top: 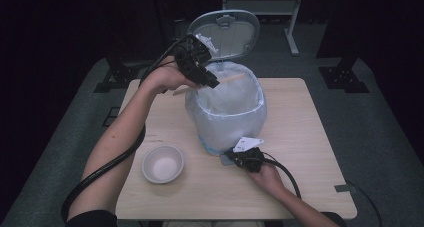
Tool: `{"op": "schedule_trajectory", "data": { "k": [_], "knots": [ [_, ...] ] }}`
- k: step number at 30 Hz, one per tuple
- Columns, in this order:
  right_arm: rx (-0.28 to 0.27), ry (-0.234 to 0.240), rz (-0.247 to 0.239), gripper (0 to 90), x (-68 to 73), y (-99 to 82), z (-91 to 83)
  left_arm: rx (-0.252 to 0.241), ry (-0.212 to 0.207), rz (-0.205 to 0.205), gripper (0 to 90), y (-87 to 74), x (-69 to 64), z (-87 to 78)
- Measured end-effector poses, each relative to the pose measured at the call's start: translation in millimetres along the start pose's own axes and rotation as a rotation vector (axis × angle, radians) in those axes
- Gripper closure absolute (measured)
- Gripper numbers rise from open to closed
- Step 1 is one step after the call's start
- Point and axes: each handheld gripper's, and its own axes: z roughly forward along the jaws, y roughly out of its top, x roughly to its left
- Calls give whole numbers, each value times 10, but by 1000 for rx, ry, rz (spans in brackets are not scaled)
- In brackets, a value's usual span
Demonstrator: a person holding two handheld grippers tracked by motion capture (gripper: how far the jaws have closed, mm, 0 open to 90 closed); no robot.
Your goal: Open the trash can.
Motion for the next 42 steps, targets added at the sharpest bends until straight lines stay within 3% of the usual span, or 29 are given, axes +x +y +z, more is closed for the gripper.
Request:
{"op": "schedule_trajectory", "data": {
  "k": [10,17,42],
  "knots": [
    [1,-3,-2,900,3,2,1,-82,-33,14,680,-98,-94,-267],
    [2,-3,-1,900,4,2,1,-96,-56,18,647,-251,-151,-370],
    [8,-5,1,899,6,9,1,-161,-61,-15,478,-740,-235,-616]
  ]
}}
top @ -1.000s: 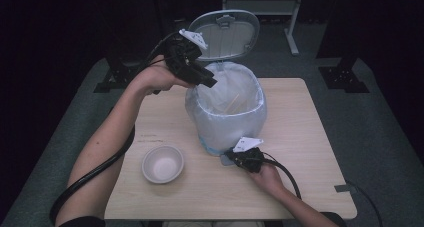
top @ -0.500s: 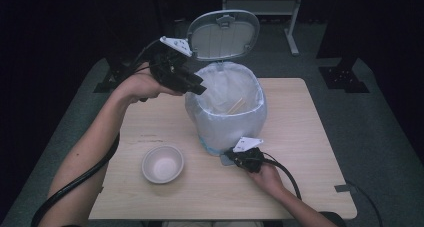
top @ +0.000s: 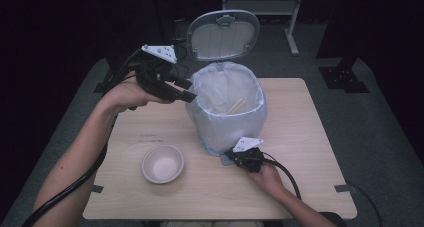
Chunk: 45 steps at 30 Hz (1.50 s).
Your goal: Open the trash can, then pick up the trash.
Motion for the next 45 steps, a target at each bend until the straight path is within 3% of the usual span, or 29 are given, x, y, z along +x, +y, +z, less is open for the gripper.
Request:
{"op": "schedule_trajectory", "data": {
  "k": [13,45],
  "knots": [
    [-1,-2,-7,900,-9,1,2,-25,28,-45,382,-382,-49,-208],
    [3,2,2,899,-4,8,3,-30,57,-79,292,-1013,-133,-295]
  ]
}}
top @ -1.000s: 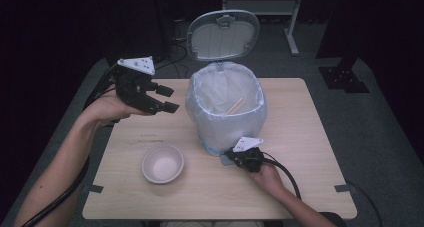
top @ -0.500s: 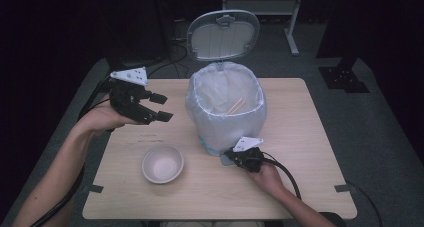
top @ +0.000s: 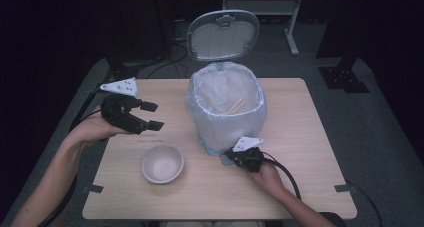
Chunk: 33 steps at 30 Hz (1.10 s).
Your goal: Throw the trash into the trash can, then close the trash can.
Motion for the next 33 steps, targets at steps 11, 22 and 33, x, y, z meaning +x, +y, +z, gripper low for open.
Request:
{"op": "schedule_trajectory", "data": {
  "k": [11,22,33],
  "knots": [
    [3,6,12,899,5,5,-2,-19,-5,-6,288,-158,-15,8],
    [9,4,8,899,6,15,0,-31,-8,-11,282,-246,-12,-24],
    [7,2,4,899,-2,10,0,-40,-20,-10,274,-381,-46,31]
  ]
}}
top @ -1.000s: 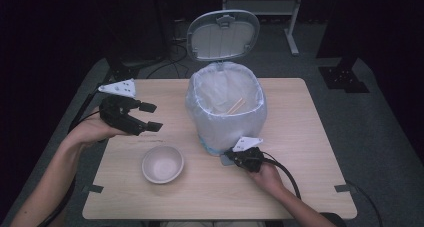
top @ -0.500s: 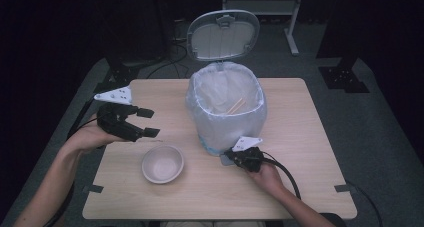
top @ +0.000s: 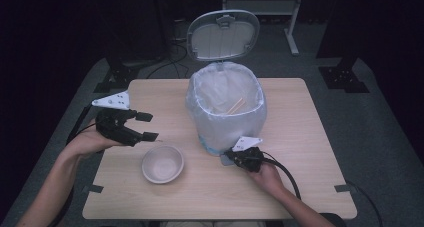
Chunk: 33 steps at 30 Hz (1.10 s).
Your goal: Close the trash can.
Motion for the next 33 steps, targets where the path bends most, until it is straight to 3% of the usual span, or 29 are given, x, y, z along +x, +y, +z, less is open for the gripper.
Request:
{"op": "schedule_trajectory", "data": {
  "k": [11,19,33],
  "knots": [
    [7,-3,-5,900,-6,-4,-3,-13,-21,-2,263,-255,-102,137],
    [-1,-3,2,899,-1,-2,2,5,-30,0,258,-459,-160,265],
    [0,-4,2,899,-1,1,3,17,-30,40,254,-694,-250,411]
  ]
}}
